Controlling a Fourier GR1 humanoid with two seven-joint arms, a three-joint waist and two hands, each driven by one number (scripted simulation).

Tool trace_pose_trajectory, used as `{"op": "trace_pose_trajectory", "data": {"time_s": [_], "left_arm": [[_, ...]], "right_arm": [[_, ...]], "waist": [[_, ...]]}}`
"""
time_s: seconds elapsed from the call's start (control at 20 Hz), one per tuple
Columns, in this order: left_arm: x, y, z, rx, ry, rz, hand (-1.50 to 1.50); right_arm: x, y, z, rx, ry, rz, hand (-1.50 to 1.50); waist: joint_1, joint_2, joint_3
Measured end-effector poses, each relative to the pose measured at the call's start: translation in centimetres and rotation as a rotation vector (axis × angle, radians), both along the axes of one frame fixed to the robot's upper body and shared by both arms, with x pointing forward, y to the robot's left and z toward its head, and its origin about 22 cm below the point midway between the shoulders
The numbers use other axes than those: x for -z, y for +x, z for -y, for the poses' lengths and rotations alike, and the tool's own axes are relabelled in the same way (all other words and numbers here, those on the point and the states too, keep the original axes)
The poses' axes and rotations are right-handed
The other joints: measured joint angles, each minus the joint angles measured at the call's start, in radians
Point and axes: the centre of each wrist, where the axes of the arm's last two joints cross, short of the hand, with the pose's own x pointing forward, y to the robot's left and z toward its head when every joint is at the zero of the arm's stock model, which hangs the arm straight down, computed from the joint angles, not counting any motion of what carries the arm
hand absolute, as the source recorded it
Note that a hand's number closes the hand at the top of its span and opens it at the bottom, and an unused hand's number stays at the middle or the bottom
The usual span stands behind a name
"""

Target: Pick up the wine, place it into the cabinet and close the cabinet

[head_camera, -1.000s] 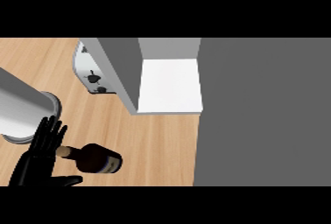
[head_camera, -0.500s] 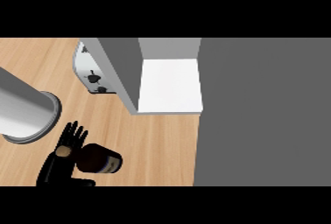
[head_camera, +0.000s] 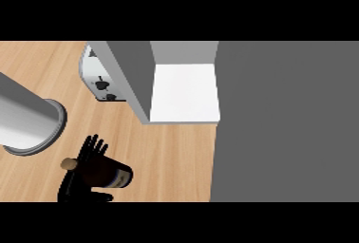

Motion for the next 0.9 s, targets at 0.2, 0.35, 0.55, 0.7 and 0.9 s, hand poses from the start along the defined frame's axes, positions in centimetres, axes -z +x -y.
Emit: {"op": "trace_pose_trajectory", "data": {"time_s": [0.2,0.35,0.55,0.7,0.9], "left_arm": [[0.7,0.7,-0.1,-0.024,-0.044,0.01,-1.5],[1.1,1.1,-0.5,-0.031,-0.066,0.018,-1.5],[1.9,1.7,0.9,-0.02,-0.089,0.025,1.5],[1.9,2.3,1.3,0.023,-0.121,0.017,1.5],[2.1,2.9,1.8,0.08,-0.159,0.006,1.5]], "right_arm": [[0.0,0.0,-0.4,-0.004,0.019,-0.008,-1.5],[0.0,-0.2,-0.2,-0.007,0.006,-0.014,-1.5],[0.2,-0.3,-0.1,-0.003,0.005,-0.01,-1.5],[0.6,-0.6,-0.2,-0.01,0.02,-0.017,-1.5],[0.6,-0.5,0.1,-0.009,0.005,-0.009,-1.5]], "waist": [[0.0,0.0,0.0],[-0.001,0.0,0.0],[-0.003,0.0,0.0],[-0.003,-0.001,0.0],[-0.001,-0.001,0.001]]}}
